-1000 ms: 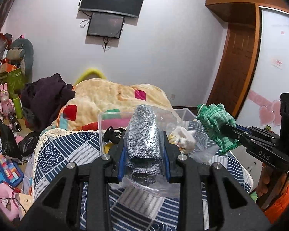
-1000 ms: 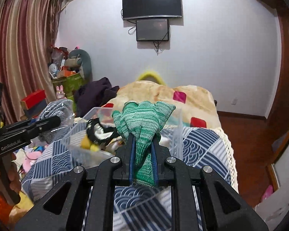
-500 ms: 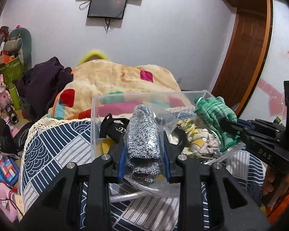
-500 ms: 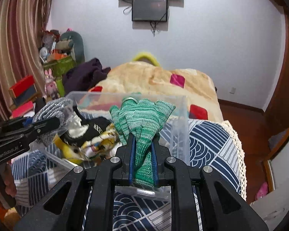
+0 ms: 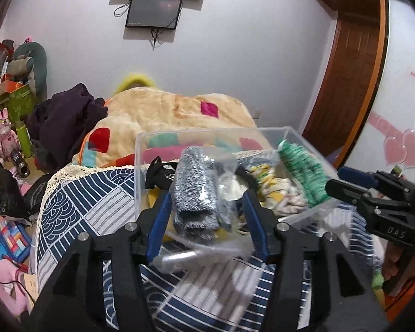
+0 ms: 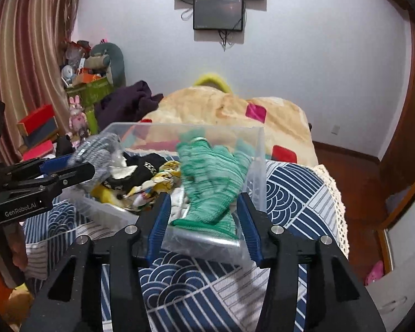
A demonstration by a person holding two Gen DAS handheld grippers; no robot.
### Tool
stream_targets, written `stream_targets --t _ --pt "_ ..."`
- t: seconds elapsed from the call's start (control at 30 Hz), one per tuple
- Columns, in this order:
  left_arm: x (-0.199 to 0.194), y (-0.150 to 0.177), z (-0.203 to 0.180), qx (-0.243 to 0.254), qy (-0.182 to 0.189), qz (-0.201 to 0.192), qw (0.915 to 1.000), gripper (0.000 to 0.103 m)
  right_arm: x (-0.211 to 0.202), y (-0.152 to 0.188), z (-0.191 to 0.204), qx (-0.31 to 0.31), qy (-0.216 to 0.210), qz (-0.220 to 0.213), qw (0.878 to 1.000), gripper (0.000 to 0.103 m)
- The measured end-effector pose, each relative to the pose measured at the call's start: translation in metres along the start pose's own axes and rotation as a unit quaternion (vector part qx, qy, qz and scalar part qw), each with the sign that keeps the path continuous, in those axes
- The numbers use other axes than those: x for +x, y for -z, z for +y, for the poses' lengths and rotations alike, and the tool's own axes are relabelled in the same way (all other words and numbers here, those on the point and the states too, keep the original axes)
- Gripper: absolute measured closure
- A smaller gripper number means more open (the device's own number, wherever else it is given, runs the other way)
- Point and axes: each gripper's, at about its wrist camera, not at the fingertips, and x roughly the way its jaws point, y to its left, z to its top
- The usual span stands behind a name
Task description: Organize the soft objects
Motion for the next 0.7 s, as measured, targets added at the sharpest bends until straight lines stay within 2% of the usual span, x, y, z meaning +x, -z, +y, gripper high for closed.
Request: stream_targets --t 0.13,0.3,0.4,0.5,0.57,0.63,0.7 --pt "-0.027 -0.006 -0.009 0.0 0.022 -0.021 0.9995 0.05 -0.025 -0.004 0.003 0.003 -0.011 -0.027 1.0 0.056" --pt "-0.073 -0.013 -0.028 0.024 0.027 -0.066 0.9971 0.045 -0.064 -0.013 0.01 0.001 -0.022 -0.079 0.997 0.056" --pt "-0.097 -0.016 -0.037 0.033 0.028 -0.089 0.9951 0.042 -0.086 -0.015 0.015 0.002 -0.027 -0.113 0.993 0.047" --pt "-0.121 -0.016 -0.046 0.049 0.023 -0.111 0.9924 0.036 -0.104 -0.014 0.019 0.003 -0.033 -0.136 0.99 0.044" --pt "-0.136 -0.015 -0.054 0.058 0.018 -0.126 0.9902 0.029 -0.115 -0.012 0.022 0.005 -0.036 -0.151 0.988 0.035" --pt "-0.148 -0.013 -0.058 0.062 0.014 -0.138 0.9884 0.023 -0.121 -0.008 0.025 0.007 -0.035 -0.166 0.985 0.02" --pt "-0.156 -0.01 -0.061 0.062 0.01 -0.145 0.9875 0.014 -0.123 -0.005 0.028 0.004 -0.029 -0.172 0.985 0.019"
